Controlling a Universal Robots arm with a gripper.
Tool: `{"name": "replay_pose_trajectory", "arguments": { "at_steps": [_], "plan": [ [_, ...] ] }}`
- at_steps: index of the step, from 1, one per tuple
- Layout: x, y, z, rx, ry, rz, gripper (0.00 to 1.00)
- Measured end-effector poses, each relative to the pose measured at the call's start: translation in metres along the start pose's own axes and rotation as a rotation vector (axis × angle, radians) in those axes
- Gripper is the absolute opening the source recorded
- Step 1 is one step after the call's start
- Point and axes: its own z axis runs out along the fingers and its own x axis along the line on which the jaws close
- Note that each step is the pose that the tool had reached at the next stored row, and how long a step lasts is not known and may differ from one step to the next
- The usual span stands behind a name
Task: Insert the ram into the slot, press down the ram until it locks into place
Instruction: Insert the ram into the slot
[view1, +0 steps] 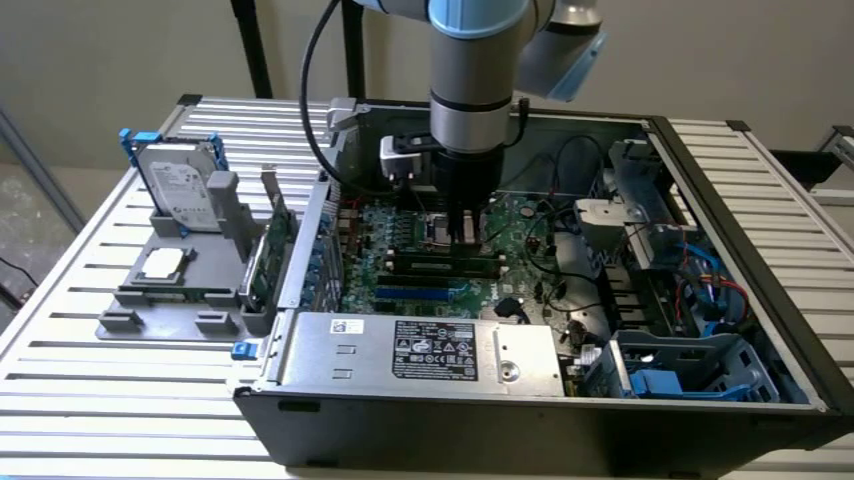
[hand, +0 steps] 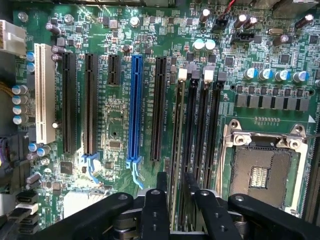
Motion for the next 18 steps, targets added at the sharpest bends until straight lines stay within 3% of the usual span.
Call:
{"name": "replay_pose_trajectory", "arguments": {
  "at_steps": [6,9,11,15,18],
  "plan": [
    [0.001,0.0011,-0.0214,-0.0012,-0.0003,0.000,0.28],
    [0.001,0.0038,-0.0231,-0.0060,-0.0007,0.000,0.26],
    [0.001,0.0041,-0.0233,-0.0121,-0.0007,-0.001,0.13],
    [0.001,0.0042,-0.0233,-0.0251,-0.0012,-0.002,0.11],
    [0.001,0.0042,-0.0233,-0.0266,-0.0012,-0.002,0.11]
  ]
}}
